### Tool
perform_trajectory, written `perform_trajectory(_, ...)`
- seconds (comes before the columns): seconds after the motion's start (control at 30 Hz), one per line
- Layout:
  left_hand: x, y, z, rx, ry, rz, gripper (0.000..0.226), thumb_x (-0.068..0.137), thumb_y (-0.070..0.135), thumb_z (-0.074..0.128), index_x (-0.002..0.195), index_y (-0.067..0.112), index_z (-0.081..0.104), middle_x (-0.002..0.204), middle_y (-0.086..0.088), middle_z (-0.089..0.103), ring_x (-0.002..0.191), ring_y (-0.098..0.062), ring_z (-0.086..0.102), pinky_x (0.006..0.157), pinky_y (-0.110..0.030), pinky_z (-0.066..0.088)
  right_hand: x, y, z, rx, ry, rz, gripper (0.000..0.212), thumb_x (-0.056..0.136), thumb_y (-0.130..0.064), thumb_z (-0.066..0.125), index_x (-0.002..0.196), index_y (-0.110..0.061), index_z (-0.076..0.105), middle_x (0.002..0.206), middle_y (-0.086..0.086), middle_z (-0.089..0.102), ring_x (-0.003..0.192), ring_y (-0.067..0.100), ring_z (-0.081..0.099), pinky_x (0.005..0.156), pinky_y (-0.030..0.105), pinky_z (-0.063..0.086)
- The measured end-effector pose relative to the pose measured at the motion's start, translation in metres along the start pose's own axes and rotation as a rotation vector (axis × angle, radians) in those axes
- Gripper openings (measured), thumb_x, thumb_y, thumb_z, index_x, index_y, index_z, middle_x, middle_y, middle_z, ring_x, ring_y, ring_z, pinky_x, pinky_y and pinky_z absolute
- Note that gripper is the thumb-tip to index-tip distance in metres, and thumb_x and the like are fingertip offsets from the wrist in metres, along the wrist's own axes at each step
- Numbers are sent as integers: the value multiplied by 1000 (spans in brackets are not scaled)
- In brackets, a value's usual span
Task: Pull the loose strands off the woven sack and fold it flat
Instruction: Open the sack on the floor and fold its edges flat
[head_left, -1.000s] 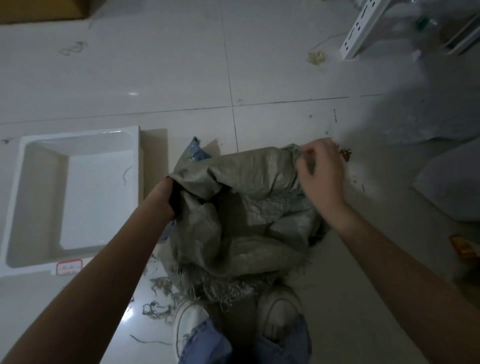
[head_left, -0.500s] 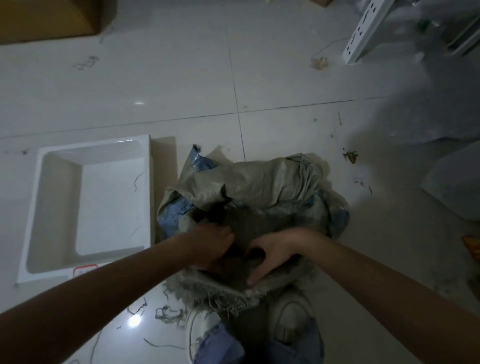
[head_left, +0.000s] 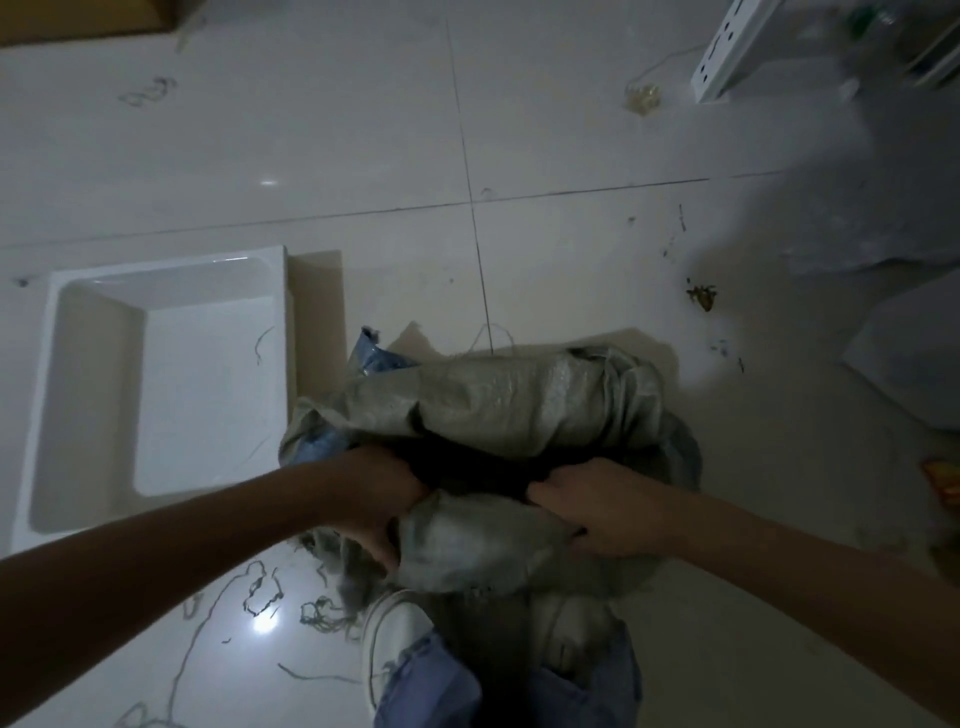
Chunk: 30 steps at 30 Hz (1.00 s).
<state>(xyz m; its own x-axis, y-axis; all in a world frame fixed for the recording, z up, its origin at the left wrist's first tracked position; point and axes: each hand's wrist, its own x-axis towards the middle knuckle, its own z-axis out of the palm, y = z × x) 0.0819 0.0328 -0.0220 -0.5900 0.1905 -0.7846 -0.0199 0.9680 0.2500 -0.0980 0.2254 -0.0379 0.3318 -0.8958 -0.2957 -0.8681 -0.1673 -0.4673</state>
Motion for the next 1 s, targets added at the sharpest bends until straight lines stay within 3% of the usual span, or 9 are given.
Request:
perform_trajectory(0.07,-7,-4,-5,63,201,19,53,81,47,59,128,24,53,118,1,64,105,-17,60,91,-26,46,-9,-1,3,-200,177,-113,39,69,-16,73,91,-18,41,68,2,61,59,18,56,40,24,38)
perform_trajectory(0.2,-17,-13,0,118,743,173,25,69,35,60,91,22,63,79,3,67,62,-12,64,51,-23,51,-28,3,2,-447,458,-185,14,80,-7,54,89,-17,50,81,2,56,72,18,47,49,24,43)
perform_trajectory(0.37,-2,0,27,338,1024,46,22,87,17,46,107,21,53,107,-10,52,86,-23,60,54,-30,52,-35,20,17,-519,617,-88,16,83,-4,53,90,-19,52,98,7,50,87,23,48,72,35,47)
perform_trajectory(0.47,9,10,41,254,809,9,33,79,42,55,108,29,64,111,-7,56,98,-24,55,63,-35,56,-35,29,25,-375,332,-7,21,76,-30,65,95,-23,57,109,10,63,114,26,47,96,47,35)
perform_trajectory(0.53,7,22,41,76,729,5,39,88,56,42,100,32,71,102,-2,67,92,-20,63,73,-33,54,-39,25,22,-150,249,92,38,87,-50,48,105,-22,64,128,11,57,128,25,41,102,41,31)
perform_trajectory(0.63,1,31,17,-56,954,-54,32,93,39,43,106,22,67,101,-5,70,86,-21,68,78,-33,51,-38,17,4,77,534,316,42,94,-43,38,102,-19,71,122,6,64,116,24,55,92,34,39)
perform_trajectory(0.73,18,16,-11,241,965,-313,59,69,28,76,122,9,58,115,-19,66,106,-34,64,101,-46,33,-16,28,-9,-215,634,587,37,80,-32,60,111,-14,66,114,13,65,112,33,57,95,45,40)
perform_trajectory(0.87,38,3,-47,332,516,-455,118,70,58,68,151,17,-6,158,-24,0,146,-41,0,110,-65,-9,19,30,-36,-161,86,807,107,64,-64,68,149,-22,17,157,12,15,146,34,1,111,64,3)
perform_trajectory(1.0,65,-5,-63,345,331,-476,110,77,61,59,149,26,-16,157,-18,-18,144,-44,-15,107,-73,-3,51,7,-30,-347,-145,524,109,67,-68,62,150,-19,10,160,13,0,146,34,-9,111,67,-1)
